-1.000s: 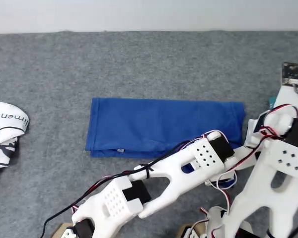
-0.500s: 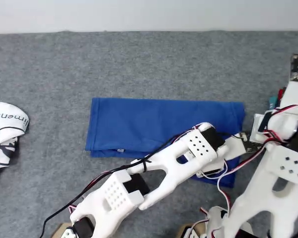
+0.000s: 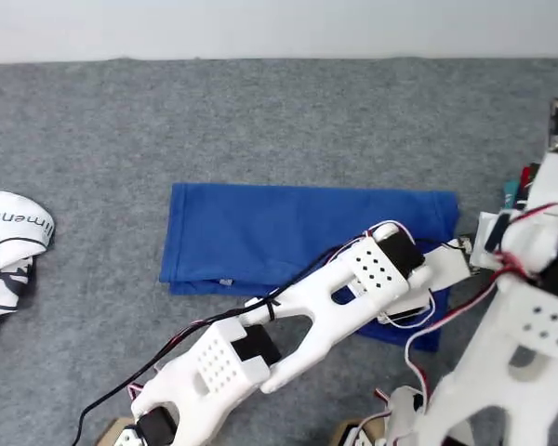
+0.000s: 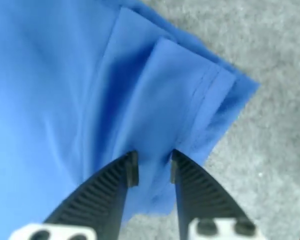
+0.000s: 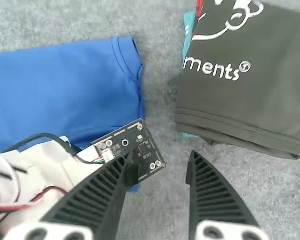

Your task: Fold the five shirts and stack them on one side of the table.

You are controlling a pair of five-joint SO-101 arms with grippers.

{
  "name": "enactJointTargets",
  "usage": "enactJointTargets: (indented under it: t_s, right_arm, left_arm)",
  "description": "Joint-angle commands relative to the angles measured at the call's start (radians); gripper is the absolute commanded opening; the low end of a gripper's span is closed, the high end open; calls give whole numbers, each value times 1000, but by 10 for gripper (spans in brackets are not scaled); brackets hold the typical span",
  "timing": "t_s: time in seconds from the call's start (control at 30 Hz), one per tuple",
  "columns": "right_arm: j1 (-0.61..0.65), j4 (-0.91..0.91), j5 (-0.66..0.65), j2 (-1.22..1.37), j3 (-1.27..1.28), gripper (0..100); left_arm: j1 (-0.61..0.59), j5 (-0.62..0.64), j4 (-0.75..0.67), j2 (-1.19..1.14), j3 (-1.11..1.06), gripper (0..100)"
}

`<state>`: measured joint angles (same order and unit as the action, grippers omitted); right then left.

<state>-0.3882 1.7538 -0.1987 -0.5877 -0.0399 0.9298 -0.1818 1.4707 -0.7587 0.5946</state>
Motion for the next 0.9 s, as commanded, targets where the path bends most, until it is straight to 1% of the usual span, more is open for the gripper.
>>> enactJointTargets:
  t_s: [0.0, 0.27, 0.43, 0.57, 0.67, 0.77, 0.87]
  right_arm:
    - [-2, 19, 0, -70, -48, 169]
    - [-2, 18, -2, -99, -46, 169]
    - [-2, 18, -2, -105, -46, 169]
    - [-2, 22, -2, -105, -46, 169]
    - [-2, 25, -2, -105, -46, 169]
    - [-2, 27, -2, -105, -46, 169]
    - [-2, 27, -2, -105, -46, 169]
  left_arm:
    - [-29, -3, -51, 9, 47, 115]
    - [-109, -5, -132, 11, 48, 118]
    - [-110, -5, -120, 20, 48, 118]
    - [-84, -9, -6, 11, 139, 119]
    - [-38, -9, 78, 11, 206, 119]
    - [8, -9, 123, 11, 223, 119]
    - [35, -6, 135, 8, 203, 119]
